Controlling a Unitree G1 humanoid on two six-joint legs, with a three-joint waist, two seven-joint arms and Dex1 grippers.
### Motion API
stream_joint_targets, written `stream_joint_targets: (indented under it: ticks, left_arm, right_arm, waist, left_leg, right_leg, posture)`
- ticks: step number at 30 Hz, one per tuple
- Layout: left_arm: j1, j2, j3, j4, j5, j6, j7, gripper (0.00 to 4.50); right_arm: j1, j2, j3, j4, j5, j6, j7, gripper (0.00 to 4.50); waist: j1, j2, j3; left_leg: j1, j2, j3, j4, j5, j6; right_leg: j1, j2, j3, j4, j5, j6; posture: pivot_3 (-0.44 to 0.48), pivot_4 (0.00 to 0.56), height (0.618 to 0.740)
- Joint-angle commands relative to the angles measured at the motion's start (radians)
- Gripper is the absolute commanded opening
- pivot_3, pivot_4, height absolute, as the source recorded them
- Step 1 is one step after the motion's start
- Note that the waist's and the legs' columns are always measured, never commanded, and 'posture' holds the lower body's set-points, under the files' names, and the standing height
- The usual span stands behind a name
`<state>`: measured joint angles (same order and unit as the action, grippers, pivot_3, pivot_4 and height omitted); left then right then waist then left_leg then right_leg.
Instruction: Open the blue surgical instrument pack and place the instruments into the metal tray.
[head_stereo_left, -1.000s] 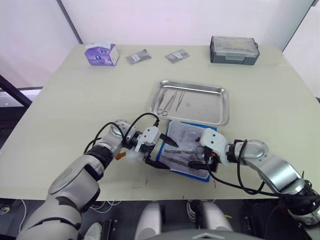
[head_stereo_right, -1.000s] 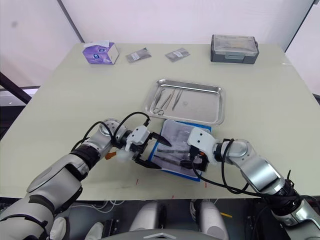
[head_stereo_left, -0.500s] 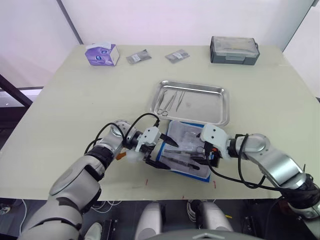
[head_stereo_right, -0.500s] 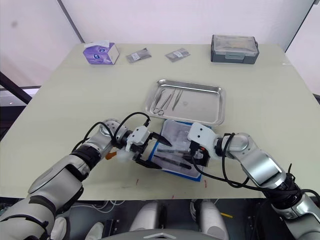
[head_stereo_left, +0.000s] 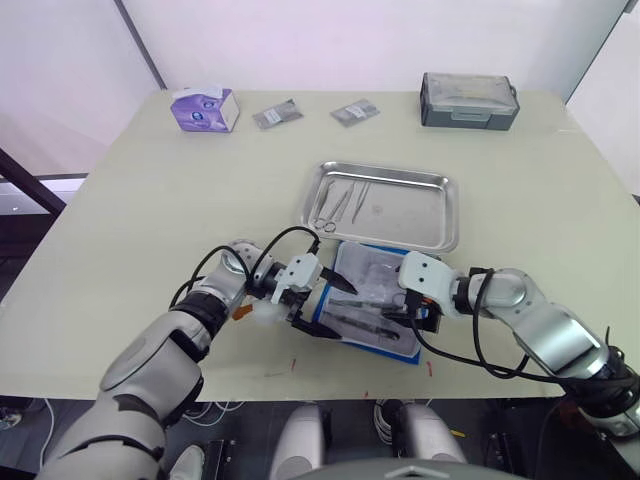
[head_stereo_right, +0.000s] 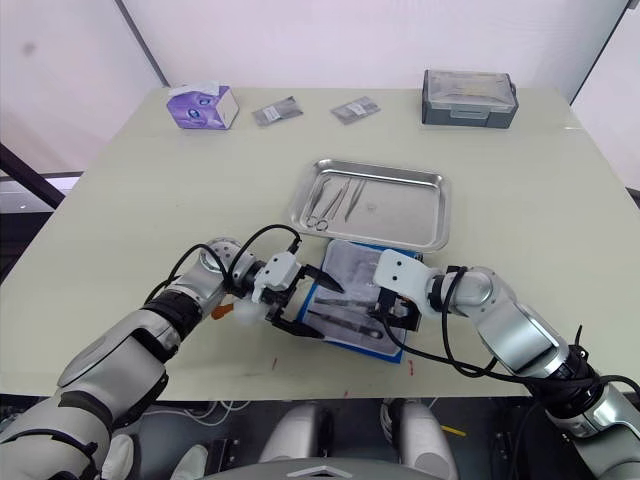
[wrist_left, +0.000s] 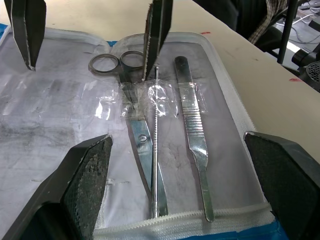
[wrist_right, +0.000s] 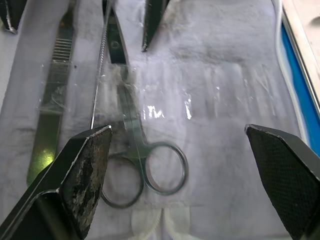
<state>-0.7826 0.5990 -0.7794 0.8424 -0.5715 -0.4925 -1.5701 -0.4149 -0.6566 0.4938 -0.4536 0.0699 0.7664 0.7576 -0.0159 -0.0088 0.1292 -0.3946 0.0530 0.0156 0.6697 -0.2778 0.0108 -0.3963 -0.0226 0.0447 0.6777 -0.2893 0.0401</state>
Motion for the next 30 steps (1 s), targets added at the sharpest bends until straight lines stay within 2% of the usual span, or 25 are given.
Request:
stream_joint_targets:
  ticks: [1, 4, 7, 8, 24, 27, 30]
  left_arm:
    - [0.046, -0.008, -0.042, 0.041, 0.043, 0.01, -0.044, 4.46]
    - [0.046, -0.008, -0.041, 0.039, 0.043, 0.012, -0.044, 4.5]
    - [0.044, -0.007, -0.04, 0.043, 0.045, 0.014, -0.044, 4.5]
    - [0.044, -0.007, -0.04, 0.043, 0.045, 0.014, -0.044, 4.5]
    - [0.044, -0.012, -0.031, 0.047, 0.052, 0.014, -0.044, 4.5]
    - [0.045, -0.013, -0.031, 0.048, 0.053, 0.014, -0.044, 4.5]
    - [0.045, -0.013, -0.029, 0.051, 0.054, 0.014, -0.044, 4.5]
  right_arm:
    - [-0.016, 0.013, 0.005, -0.019, -0.011, 0.009, 0.003, 4.5]
    - [-0.014, 0.008, 0.006, -0.022, -0.008, 0.047, 0.014, 3.75]
    - [-0.007, -0.005, 0.008, -0.026, -0.01, 0.077, 0.025, 2.39]
    - [-0.008, -0.011, 0.012, -0.028, -0.015, 0.082, 0.027, 2.18]
    - [-0.031, -0.007, 0.033, -0.002, 0.005, 0.141, 0.064, 2.18]
    - [-0.017, -0.01, 0.037, -0.008, 0.017, 0.147, 0.076, 1.34]
    - [-0.006, -0.006, 0.037, -0.014, 0.021, 0.149, 0.072, 0.06]
  waist:
    - [0.0, 0.0, 0.0]
    - [0.0, 0.0, 0.0]
    - [0.0, 0.0, 0.0]
    - [0.0, 0.0, 0.0]
    - [0.0, 0.001, -0.001]
    - [0.0, 0.001, -0.001]
    - [0.0, 0.001, -0.001]
  left_leg:
    - [0.0, 0.0, 0.0, 0.0, 0.0, 0.0]
    - [0.0, 0.0, 0.0, 0.0, 0.0, 0.0]
    - [0.0, 0.0, 0.0, 0.0, 0.0, 0.0]
    - [0.0, 0.0, 0.0, 0.0, 0.0, 0.0]
    - [0.0, 0.0, 0.0, 0.0, 0.0, 0.0]
    - [0.0, 0.0, 0.0, 0.0, 0.0, 0.0]
    - [0.0, 0.0, 0.0, 0.0, 0.0, 0.0]
  right_leg:
    - [0.0, 0.0, 0.0, 0.0, 0.0, 0.0]
    - [0.0, 0.0, 0.0, 0.0, 0.0, 0.0]
    - [0.0, 0.0, 0.0, 0.0, 0.0, 0.0]
    - [0.0, 0.0, 0.0, 0.0, 0.0, 0.0]
    - [0.0, 0.0, 0.0, 0.0, 0.0, 0.0]
    - [0.0, 0.0, 0.0, 0.0, 0.0, 0.0]
    - [0.0, 0.0, 0.0, 0.0, 0.0, 0.0]
  posture:
    - [0.0, 0.15, 0.738]
    - [0.0, 0.15, 0.738]
    - [0.0, 0.15, 0.738]
    - [0.0, 0.15, 0.738]
    - [0.0, 0.15, 0.738]
    - [0.0, 0.15, 0.738]
    - [0.0, 0.15, 0.738]
